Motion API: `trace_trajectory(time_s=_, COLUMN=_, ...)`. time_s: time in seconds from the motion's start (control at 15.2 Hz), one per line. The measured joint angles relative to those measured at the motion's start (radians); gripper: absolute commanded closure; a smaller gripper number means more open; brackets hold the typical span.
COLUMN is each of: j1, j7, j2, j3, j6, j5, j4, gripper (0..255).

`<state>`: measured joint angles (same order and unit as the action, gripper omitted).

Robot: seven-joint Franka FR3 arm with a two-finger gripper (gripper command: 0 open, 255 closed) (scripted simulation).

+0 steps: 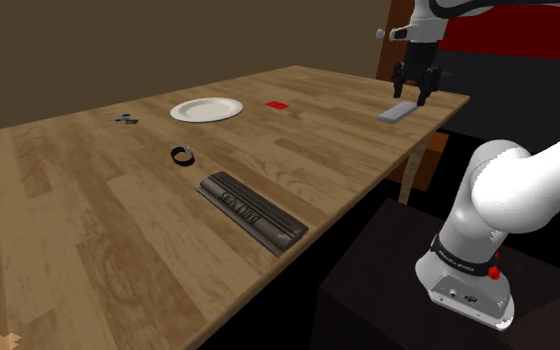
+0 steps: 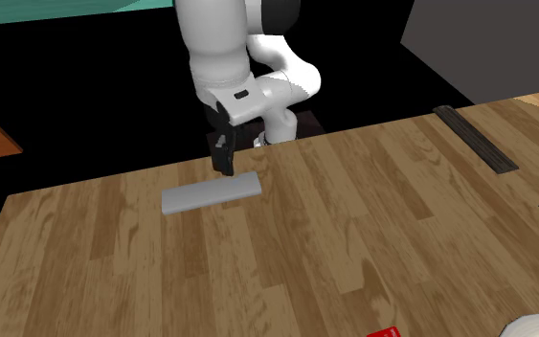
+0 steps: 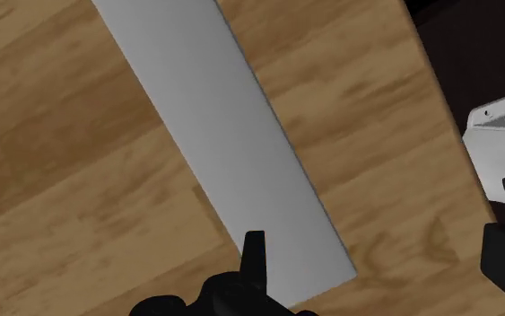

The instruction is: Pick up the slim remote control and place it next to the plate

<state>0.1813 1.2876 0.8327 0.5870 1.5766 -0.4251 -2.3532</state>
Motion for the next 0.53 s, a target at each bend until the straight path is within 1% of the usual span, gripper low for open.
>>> trace_trajectory(time_s=0.2, j1=0.061, j7=0.172, j2=-0.053, j3=0.111, j6=0.050, j5=-0.046, j4=0.043, gripper=0)
trace_trajectory(time_s=0.33, j1=0.105, j7=0.266, j2=-0.088, j3=0.168, j6=0.071, j5=-0.061, j4=0.079, gripper=0)
trace_trajectory(time_s=0.46, j1=0.121, j7=0.296, j2=-0.105, j3=0.199, j6=0.099, j5=-0.070, j4=0.079, gripper=0)
trace_trajectory(time_s=0.53, j1=0.120, j7=0.300, j2=-0.103, j3=0.205, j6=0.110, j5=-0.076, j4=0.067, gripper=0)
